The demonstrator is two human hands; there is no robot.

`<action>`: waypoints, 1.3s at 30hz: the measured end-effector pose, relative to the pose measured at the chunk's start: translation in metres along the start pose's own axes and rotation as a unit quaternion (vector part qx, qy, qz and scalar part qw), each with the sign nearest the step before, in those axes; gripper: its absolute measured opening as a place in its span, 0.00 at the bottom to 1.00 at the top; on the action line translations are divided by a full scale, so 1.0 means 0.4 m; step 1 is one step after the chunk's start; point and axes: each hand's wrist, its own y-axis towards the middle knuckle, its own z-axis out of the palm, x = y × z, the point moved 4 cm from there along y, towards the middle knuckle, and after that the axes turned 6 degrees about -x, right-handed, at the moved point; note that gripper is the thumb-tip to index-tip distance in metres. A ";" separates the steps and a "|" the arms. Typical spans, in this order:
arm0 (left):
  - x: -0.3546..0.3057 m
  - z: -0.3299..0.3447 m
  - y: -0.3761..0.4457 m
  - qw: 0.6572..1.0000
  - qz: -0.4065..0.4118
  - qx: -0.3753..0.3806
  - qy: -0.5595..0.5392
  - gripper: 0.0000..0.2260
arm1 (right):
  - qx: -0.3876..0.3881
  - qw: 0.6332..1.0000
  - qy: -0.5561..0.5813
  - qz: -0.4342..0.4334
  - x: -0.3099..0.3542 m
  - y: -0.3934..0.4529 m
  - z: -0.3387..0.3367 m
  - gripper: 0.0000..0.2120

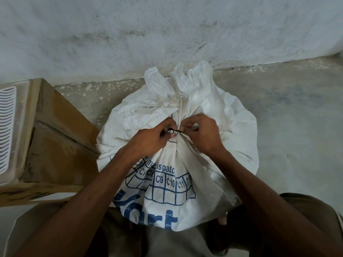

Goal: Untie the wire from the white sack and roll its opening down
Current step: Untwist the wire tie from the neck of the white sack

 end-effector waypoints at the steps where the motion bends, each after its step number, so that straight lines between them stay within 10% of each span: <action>1: 0.004 0.000 0.003 1.000 -0.007 -0.002 -0.009 0.10 | -0.013 1.000 0.001 -0.004 0.001 -0.002 -0.001 0.05; 39: -0.007 -0.009 0.005 0.990 -0.111 -0.079 -0.035 0.05 | 0.029 0.995 -0.058 -0.077 0.013 0.004 0.020 0.04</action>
